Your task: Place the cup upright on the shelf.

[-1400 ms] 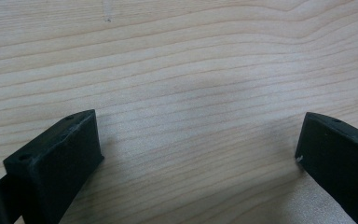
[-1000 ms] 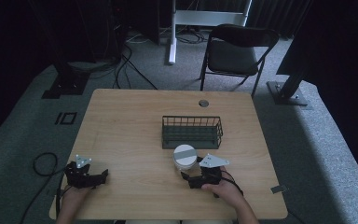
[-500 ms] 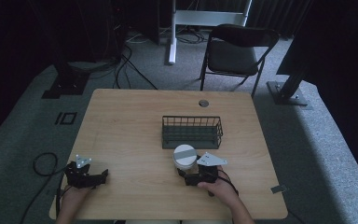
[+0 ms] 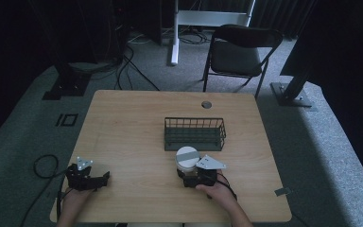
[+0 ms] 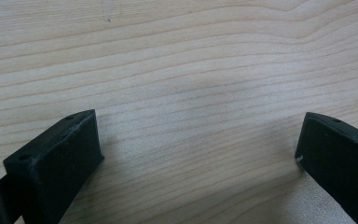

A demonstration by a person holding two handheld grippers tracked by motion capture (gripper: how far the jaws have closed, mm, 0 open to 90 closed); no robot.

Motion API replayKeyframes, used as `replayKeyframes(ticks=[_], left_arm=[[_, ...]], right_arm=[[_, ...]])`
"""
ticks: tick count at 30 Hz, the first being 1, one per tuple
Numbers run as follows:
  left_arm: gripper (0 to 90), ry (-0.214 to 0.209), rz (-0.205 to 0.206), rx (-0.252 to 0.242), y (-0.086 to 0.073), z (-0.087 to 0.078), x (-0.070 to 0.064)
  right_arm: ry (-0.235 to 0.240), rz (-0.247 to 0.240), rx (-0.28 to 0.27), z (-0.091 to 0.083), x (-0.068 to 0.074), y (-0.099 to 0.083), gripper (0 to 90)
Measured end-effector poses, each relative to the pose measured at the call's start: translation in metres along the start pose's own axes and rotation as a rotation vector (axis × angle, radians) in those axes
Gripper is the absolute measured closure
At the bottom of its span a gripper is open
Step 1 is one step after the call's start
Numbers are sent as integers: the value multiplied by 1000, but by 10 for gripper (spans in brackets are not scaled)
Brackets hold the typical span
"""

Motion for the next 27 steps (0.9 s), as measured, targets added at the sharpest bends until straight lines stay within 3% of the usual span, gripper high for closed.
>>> replayKeyframes(ticks=[13,27], left_arm=[[2,0,0,0,0,0,0],[2,0,0,0,0,0,0]], right_arm=[[-15,6,-18,4,3,4,122],[-58,-35,16,5,5,4,178]])
Point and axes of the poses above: each handheld gripper's, and its own axes: z roughly forward along the jaws, y roughly out of its top, x roughly to its left, the point moved 5 cm from there along z, roughly forward along the jaws, and after that the axes turned 11 degrees about -y, right-handed, at the moved point
